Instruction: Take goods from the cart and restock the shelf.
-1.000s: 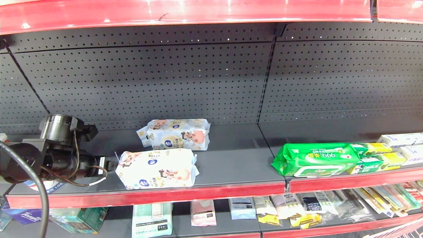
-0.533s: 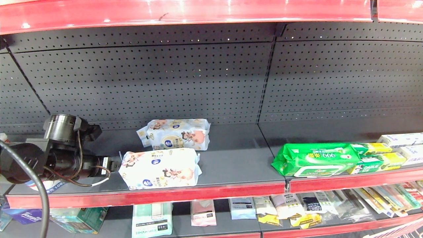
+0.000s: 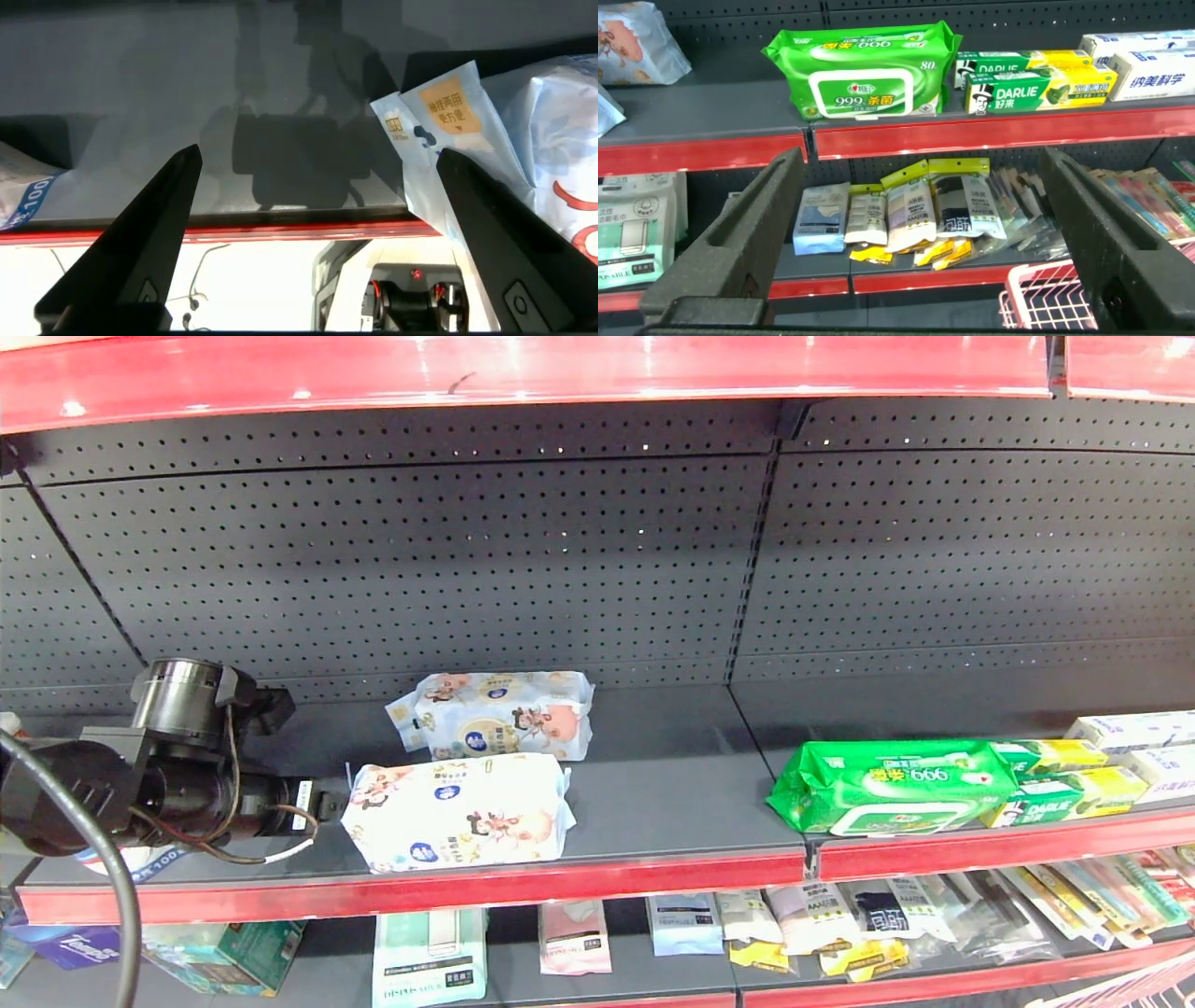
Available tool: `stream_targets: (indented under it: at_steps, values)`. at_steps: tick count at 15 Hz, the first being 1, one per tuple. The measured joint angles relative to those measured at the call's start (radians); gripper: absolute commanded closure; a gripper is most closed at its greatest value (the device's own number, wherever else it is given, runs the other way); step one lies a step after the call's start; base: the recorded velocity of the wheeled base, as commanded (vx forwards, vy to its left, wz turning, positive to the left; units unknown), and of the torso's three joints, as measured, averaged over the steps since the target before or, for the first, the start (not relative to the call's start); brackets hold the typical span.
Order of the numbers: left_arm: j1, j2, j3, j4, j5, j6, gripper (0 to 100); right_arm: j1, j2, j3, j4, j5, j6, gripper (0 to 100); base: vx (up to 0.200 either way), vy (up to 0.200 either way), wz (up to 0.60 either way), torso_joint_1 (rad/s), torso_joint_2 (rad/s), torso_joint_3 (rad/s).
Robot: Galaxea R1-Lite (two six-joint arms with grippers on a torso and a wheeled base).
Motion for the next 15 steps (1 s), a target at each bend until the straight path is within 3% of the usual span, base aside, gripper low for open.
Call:
stream_targets:
  at_steps: [15]
  values:
    - [-0.033,-0.005,0.0,0.0,0.007,0.0,0,0.0,0.0,0.0,0.0,0.0,0.0,0,0.0,0.0,0.0,0.0,0.0,0.0]
